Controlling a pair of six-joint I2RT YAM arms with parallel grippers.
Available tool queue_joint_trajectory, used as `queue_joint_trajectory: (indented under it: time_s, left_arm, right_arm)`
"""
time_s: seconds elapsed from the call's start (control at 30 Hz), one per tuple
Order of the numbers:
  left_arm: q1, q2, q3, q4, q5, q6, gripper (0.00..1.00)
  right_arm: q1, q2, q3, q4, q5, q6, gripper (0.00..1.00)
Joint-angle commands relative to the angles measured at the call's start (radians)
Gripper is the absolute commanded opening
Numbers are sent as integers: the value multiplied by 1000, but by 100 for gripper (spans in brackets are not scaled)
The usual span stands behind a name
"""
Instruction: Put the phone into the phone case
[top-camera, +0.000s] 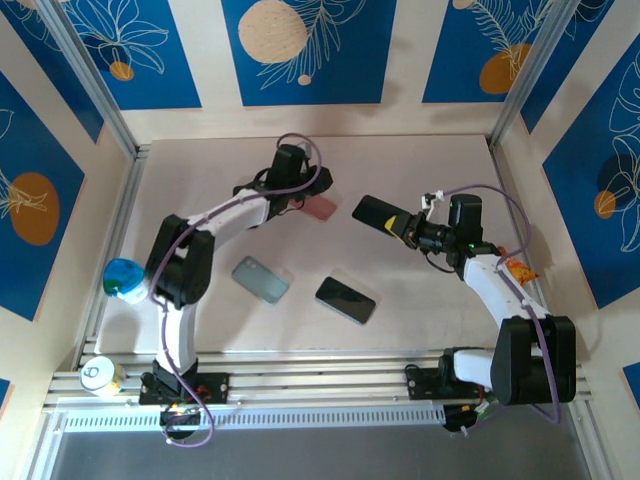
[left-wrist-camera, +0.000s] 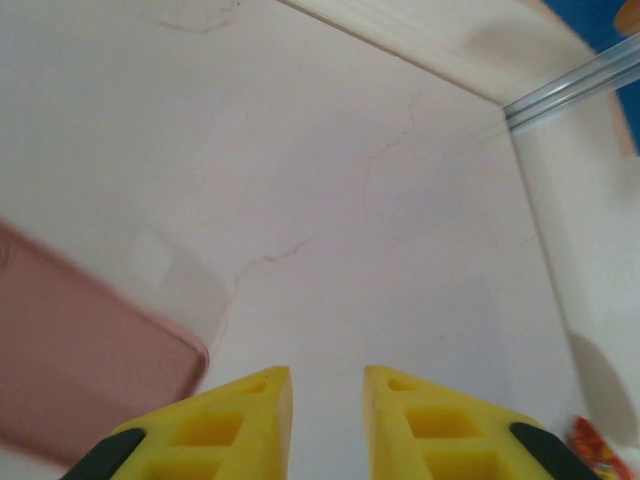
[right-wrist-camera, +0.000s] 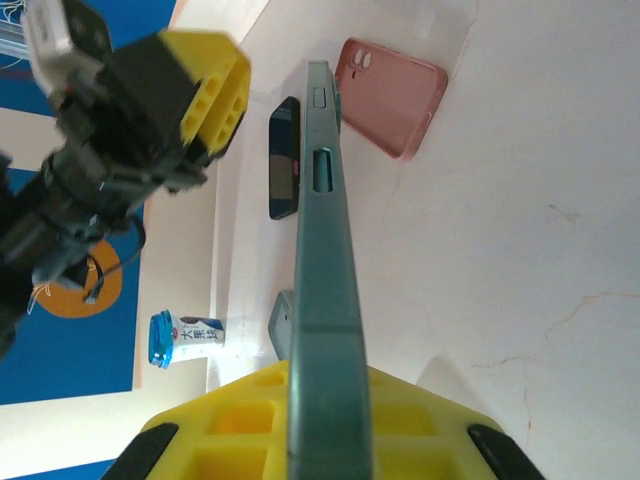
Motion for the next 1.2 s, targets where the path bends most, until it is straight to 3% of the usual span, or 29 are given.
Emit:
queue_joint_trajectory:
  time_s: [0.0, 0.17, 0.43, 0.93, 1.03, 1.17]
  left_arm:
    - [7, 140, 192, -322, -53, 182, 24]
    - [13, 320, 439, -491, -96, 246, 22]
    - [25, 386, 473, -546, -77, 246, 22]
    - [-36, 257, 175, -492, -23, 158, 21]
    - [-61, 207, 89, -468, -17, 95, 19]
    - [-85, 138, -49, -390, 3, -59, 9]
  right_arm:
    - [-25, -25, -2, -34, -41, -42, 0]
    - [-75, -5, 56, -114, -94, -91, 0]
    - [-99, -32, 73, -155, -104, -96, 0]
    - [-100, -112, 64, -192, -99, -67, 0]
    - [-99, -141, 59, -206, -104, -67, 0]
    - [-100, -189, 42, -228, -105, -69, 0]
